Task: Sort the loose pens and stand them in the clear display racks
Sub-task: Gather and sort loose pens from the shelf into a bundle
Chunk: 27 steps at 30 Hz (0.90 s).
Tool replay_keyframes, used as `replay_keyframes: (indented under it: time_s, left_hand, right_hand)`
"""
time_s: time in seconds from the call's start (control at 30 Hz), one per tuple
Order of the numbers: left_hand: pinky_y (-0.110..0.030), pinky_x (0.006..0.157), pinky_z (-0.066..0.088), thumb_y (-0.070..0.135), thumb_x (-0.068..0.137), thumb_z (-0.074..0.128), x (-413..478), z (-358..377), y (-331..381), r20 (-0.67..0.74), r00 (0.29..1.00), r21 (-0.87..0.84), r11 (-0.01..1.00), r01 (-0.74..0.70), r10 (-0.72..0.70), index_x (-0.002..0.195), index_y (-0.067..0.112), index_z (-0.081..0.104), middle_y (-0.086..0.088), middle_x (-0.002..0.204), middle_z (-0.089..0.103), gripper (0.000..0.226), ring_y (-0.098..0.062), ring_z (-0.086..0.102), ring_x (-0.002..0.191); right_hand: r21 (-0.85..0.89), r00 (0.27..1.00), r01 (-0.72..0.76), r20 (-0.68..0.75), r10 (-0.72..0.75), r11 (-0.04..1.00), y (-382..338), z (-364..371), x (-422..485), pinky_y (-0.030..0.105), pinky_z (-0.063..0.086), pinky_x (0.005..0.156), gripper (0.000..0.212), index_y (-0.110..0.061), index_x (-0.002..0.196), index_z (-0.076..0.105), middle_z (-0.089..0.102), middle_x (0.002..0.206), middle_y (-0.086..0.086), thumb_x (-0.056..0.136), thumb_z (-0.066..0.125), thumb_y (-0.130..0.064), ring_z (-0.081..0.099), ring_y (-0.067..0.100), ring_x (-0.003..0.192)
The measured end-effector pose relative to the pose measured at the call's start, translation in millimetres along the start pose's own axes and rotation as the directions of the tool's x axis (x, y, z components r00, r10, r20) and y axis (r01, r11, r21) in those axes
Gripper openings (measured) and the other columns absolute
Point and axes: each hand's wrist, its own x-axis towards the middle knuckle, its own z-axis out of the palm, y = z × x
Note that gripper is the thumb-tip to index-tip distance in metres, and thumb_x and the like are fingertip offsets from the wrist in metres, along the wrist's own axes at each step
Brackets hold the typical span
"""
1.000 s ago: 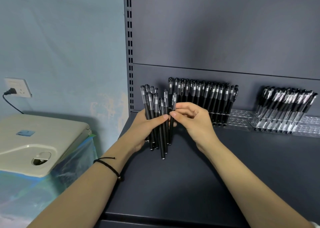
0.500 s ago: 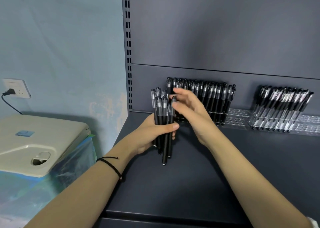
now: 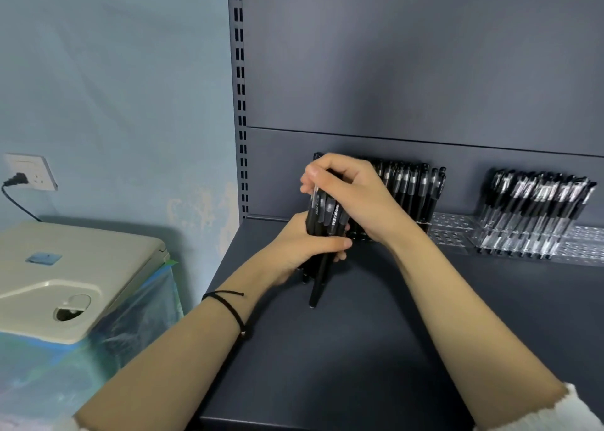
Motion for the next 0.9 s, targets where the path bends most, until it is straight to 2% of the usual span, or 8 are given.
replay_keyframes:
  time_s: [0.1,0.2,0.4,0.5,0.6,0.67,0.73,0.9]
  left_hand:
    - [-0.027,0.069,0.052,-0.006,0.084,0.067,-4,-1,-12,0.065,0.997,0.022,0.999,0.045,-0.047,0.095,0.006,0.059,-0.011,0.071,0.066,0.017,-0.021,0.063,0.067]
    - [-0.029,0.07,0.053,-0.003,0.086,0.066,-6,-3,-10,0.106,0.992,-0.013,0.997,0.078,-0.076,0.097,0.008,0.059,-0.01,0.072,0.067,0.017,-0.022,0.065,0.07]
    - [-0.028,0.064,0.056,0.0,0.088,0.065,-3,6,6,0.049,0.998,-0.1,0.994,-0.037,0.042,0.091,0.01,0.064,-0.001,0.073,0.069,0.01,-0.014,0.065,0.063]
    - [-0.029,0.071,0.058,-0.001,0.087,0.065,-1,7,6,0.009,0.995,-0.105,0.99,-0.095,0.096,0.096,0.007,0.068,-0.001,0.085,0.074,0.012,-0.014,0.069,0.072]
    - [-0.026,0.074,0.057,-0.007,0.084,0.067,-2,5,0,-0.025,0.994,-0.066,0.992,-0.11,0.108,0.092,0.004,0.069,0.0,0.081,0.074,0.014,-0.012,0.069,0.074]
    - [-0.025,0.075,0.055,-0.009,0.08,0.07,-4,4,-8,-0.012,0.997,-0.022,0.997,-0.079,0.078,0.092,0.004,0.068,-0.002,0.081,0.073,0.018,-0.012,0.068,0.076]
    - [-0.024,0.076,0.054,-0.008,0.078,0.074,-6,3,-15,0.02,0.999,0.016,0.999,-0.029,0.029,0.096,0.008,0.066,-0.003,0.085,0.074,0.025,-0.013,0.069,0.082]
    - [-0.024,0.077,0.054,-0.005,0.079,0.074,-5,0,-19,0.064,0.997,0.015,0.999,0.035,-0.036,0.095,0.012,0.064,-0.005,0.089,0.075,0.025,-0.014,0.07,0.087]
  right_hand:
    - [-0.092,0.997,-0.044,0.052,0.049,0.995,5,4,-2,0.019,0.044,0.095,0.027,-0.014,0.083,0.072,0.072,0.097,-0.004,0.099,0.052,-0.02,0.064,0.002,0.099]
    - [-0.131,0.993,-0.05,0.098,0.064,0.99,-1,5,-3,0.02,0.042,0.1,0.026,-0.016,0.091,0.075,0.071,0.106,-0.007,0.098,0.052,-0.027,0.061,0.002,0.107]
    - [-0.161,0.995,0.082,-0.043,-0.09,0.984,-14,-3,6,0.02,0.045,0.094,0.001,-0.025,0.082,0.075,0.07,0.102,-0.007,0.082,0.076,-0.025,0.063,0.001,0.103]
    - [-0.147,0.996,0.076,-0.031,-0.081,0.986,-15,-2,6,0.022,0.051,0.086,0.006,-0.02,0.091,0.076,0.073,0.095,-0.007,0.085,0.073,-0.021,0.067,0.006,0.094]
    - [-0.147,0.999,0.052,-0.005,-0.053,0.988,-11,4,3,0.026,0.054,0.084,0.015,-0.024,0.103,0.074,0.073,0.095,-0.013,0.092,0.066,-0.02,0.069,0.004,0.09]
    - [-0.182,0.999,0.015,0.038,-0.008,0.983,-3,8,1,0.021,0.053,0.083,0.018,-0.023,0.108,0.073,0.072,0.096,-0.016,0.095,0.061,-0.02,0.067,-0.001,0.092]
    - [-0.218,0.998,-0.041,0.044,0.052,0.975,2,8,0,0.01,0.048,0.073,0.017,-0.02,0.101,0.074,0.07,0.091,-0.018,0.096,0.058,-0.022,0.064,-0.007,0.087]
    - [-0.255,0.995,-0.085,0.022,0.093,0.963,6,7,1,0.017,0.043,0.077,0.017,-0.027,0.084,0.07,0.069,0.082,-0.021,0.096,0.058,-0.03,0.062,-0.006,0.082]
